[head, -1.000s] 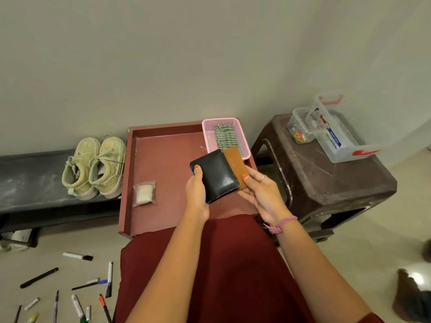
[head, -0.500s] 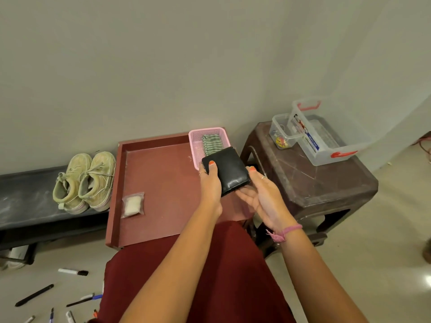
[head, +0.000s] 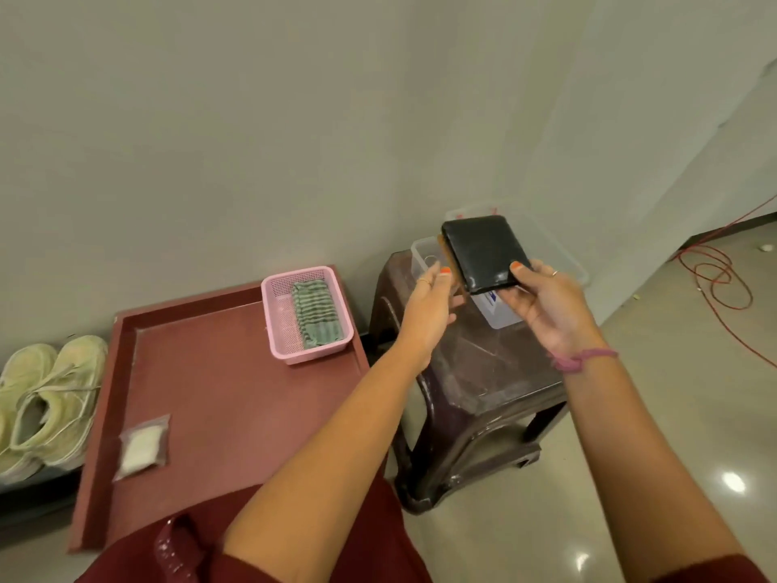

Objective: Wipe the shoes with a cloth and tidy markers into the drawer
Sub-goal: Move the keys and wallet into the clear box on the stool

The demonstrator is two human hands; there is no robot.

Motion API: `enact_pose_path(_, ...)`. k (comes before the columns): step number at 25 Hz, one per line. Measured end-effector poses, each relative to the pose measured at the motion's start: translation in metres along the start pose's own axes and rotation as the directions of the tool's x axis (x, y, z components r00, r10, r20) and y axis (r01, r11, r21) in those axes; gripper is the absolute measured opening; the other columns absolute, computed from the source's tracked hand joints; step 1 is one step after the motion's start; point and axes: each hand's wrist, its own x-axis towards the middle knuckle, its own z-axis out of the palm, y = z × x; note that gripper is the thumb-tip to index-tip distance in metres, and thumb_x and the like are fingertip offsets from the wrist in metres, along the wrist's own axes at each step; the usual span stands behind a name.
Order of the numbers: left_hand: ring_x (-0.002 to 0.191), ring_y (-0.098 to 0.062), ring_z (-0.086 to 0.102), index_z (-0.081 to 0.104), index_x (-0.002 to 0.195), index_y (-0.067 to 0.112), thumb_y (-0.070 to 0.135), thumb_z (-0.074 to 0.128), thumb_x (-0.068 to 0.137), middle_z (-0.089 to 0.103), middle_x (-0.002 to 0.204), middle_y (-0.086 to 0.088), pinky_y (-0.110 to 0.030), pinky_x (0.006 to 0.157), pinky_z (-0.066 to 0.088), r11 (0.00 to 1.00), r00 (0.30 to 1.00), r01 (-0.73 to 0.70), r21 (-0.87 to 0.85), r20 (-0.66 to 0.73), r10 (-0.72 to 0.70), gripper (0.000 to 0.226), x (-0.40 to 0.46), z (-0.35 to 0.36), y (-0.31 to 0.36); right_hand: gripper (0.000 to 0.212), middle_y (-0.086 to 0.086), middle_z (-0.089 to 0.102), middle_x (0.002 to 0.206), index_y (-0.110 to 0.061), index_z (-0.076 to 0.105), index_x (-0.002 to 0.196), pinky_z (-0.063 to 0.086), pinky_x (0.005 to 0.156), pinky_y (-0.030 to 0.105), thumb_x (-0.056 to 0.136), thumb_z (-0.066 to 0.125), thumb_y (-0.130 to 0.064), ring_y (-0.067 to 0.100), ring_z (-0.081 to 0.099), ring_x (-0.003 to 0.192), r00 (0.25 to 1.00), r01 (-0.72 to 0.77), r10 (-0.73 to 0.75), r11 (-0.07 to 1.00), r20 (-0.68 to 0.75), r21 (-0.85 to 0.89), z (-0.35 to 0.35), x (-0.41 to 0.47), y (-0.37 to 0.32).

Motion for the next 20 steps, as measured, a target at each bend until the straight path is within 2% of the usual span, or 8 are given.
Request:
enact_pose_path(2,0.121,-0.009,0.053,0.037,0.146,0.026,0.035,0.043,0.101,0.05,0.142,0.004,-0.027,0.099,0.04,0.957,0.997,-0.08,0.278,0.022,0.077,0.046,0.014,0.018,-0.009,0.009,0.009,0.066,0.096,-0.009,0.06,0.095,0.059,0.069,0.027,0.094,0.053,-0.002,0.018,0.067,0.087,0.996,-0.011,0.012,1.0,-0.091,0.002,-0.017,0.031,-0.024)
enact_pose_path(5,0.142,-0.016,0.029,0.029,0.15,0.021,0.033,0.053,0.097,0.03,0.155,0.0,-0.035,0.112,0.03,0.692,0.961,-0.276,0.667,0.176,0.214,0.059,0.032,0.033,-0.033,0.008,0.01,0.062,0.097,-0.008,0.053,0.091,0.056,0.07,0.031,0.095,0.052,-0.002,0.021,0.064,0.087,0.977,-0.104,0.1,0.994,-0.19,-0.013,-0.035,0.079,-0.042)
enact_pose_path(8,0.149,-0.02,0.011,0.021,0.153,0.022,0.042,0.05,0.096,0.011,0.162,-0.001,-0.042,0.116,0.021,0.392,0.914,-0.393,0.832,0.308,0.263,0.067,0.047,0.039,-0.053,0.013,0.009,0.058,0.09,-0.009,0.049,0.085,0.054,0.079,0.034,0.095,0.051,-0.001,0.022,0.06,0.09,0.95,-0.226,0.196,0.969,-0.244,-0.101,-0.039,0.116,-0.037)
enact_pose_path(10,0.149,-0.021,0.005,0.019,0.153,0.022,0.047,0.045,0.097,0.005,0.163,0.0,-0.047,0.117,0.014,0.257,0.895,-0.424,0.868,0.36,0.262,0.066,0.055,0.04,-0.06,0.015,0.009,0.056,0.087,-0.009,0.046,0.083,0.054,0.073,0.033,0.096,0.051,-0.002,0.021,0.059,0.09,0.926,-0.303,0.252,0.94,-0.282,-0.156,-0.036,0.136,-0.028)
enact_pose_path(12,0.15,-0.02,0.004,0.018,0.154,0.022,0.049,0.04,0.099,0.004,0.163,0.0,-0.049,0.118,0.011,0.194,0.886,-0.443,0.875,0.394,0.245,0.065,0.061,0.04,-0.068,0.016,0.01,0.055,0.086,-0.008,0.045,0.082,0.054,0.076,0.033,0.096,0.05,-0.003,0.023,0.058,0.102,0.903,-0.37,0.316,0.916,-0.29,-0.154,-0.033,0.153,-0.015)
enact_pose_path(15,0.149,-0.018,0.006,0.018,0.153,0.022,0.048,0.039,0.099,0.005,0.163,0.001,-0.047,0.117,0.01,0.174,0.872,-0.465,0.868,0.414,0.262,0.064,0.066,0.037,-0.078,0.015,0.011,0.059,0.097,-0.006,0.046,0.083,0.048,0.094,0.036,0.097,0.048,-0.004,0.024,0.055,0.119,0.877,-0.433,0.4,0.898,-0.265,-0.079,-0.031,0.175,0.004)
enact_pose_path(18,0.149,-0.018,0.01,0.022,0.152,0.022,0.046,0.041,0.099,0.009,0.162,0.001,-0.044,0.116,0.009,0.171,0.861,-0.473,0.864,0.413,0.296,0.062,0.069,0.037,-0.082,0.009,0.014,0.059,0.117,-0.004,0.05,0.087,0.052,0.089,0.036,0.095,0.053,-0.005,0.026,0.058,0.116,0.872,-0.433,0.38,0.892,-0.308,-0.126,-0.032,0.193,0.015)
enact_pose_path(20,0.149,-0.018,0.012,0.023,0.151,0.022,0.045,0.043,0.098,0.011,0.162,0.001,-0.041,0.114,0.006,0.191,0.859,-0.475,0.859,0.406,0.31,0.061,0.07,0.039,-0.082,0.013,0.015,0.061,0.112,-0.003,0.055,0.1,0.056,0.084,0.033,0.092,0.061,-0.011,0.028,0.062,0.106,0.869,-0.42,0.302,0.869,-0.392,-0.261,-0.035,0.202,0.021)
